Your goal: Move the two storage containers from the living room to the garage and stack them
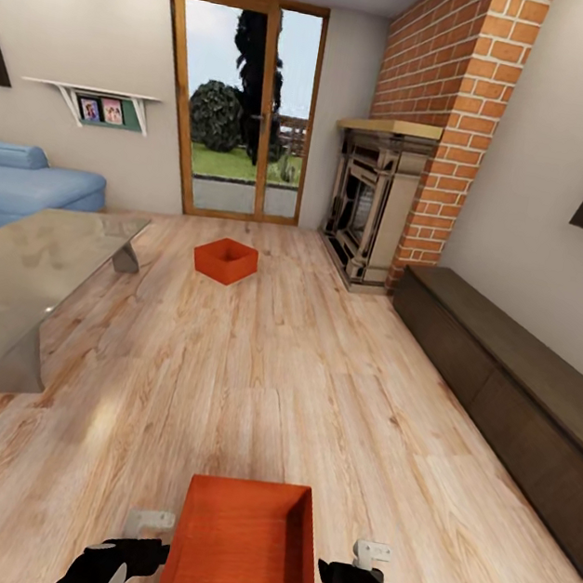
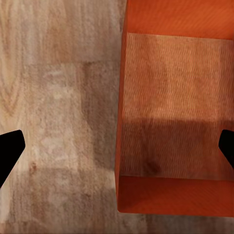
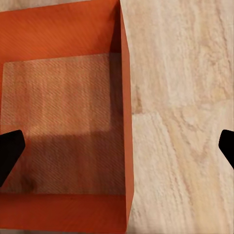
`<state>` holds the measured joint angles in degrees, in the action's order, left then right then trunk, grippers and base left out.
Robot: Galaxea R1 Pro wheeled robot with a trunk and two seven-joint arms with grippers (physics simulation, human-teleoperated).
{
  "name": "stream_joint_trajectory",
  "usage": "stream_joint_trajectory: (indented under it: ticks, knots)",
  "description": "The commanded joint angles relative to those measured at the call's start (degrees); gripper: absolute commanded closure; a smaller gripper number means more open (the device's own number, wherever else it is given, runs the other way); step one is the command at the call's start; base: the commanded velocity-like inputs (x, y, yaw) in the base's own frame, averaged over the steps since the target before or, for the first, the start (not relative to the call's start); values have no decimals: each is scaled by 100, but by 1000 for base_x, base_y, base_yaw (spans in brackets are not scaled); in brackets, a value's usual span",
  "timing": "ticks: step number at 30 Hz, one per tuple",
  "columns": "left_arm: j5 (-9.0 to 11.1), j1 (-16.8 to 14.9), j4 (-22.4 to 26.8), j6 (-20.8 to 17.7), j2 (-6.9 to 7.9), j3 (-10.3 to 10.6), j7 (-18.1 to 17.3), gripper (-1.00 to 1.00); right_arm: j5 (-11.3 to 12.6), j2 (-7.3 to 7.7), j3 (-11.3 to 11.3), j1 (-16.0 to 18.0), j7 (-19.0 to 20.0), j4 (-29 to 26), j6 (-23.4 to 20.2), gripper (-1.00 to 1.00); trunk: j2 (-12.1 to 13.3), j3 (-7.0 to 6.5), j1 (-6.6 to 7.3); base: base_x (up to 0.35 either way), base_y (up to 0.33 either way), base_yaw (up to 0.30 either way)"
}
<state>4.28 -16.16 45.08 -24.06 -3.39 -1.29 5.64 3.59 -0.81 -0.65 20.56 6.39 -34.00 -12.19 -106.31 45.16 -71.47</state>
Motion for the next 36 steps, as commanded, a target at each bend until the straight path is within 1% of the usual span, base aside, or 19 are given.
stream_joint_trajectory:
  ticks: [1, 7, 10, 36]
  knots:
    - [46, -1, 10, -30, -4, -9, 25, -100, 34, -1, -11, 1, 3, -10, -38, -100, -3, 15, 1, 0, 0, 0]
    - [45, -1, 8, -28, -10, -11, 25, -100, 17, -7, -176, 1, 3, 94, -33, -100, -3, 70, 1, 0, 0, 0]
    - [45, -1, 5, -28, -8, -11, 25, -100, 16, -7, -218, 1, 4, 121, -30, -100, -3, 97, 1, 0, 0, 0]
    - [47, -1, -10, -17, -21, -3, 15, -100, 10, -7, -234, 1, 12, 138, -3, -100, -3, 336, 1, 0, 0, 0]
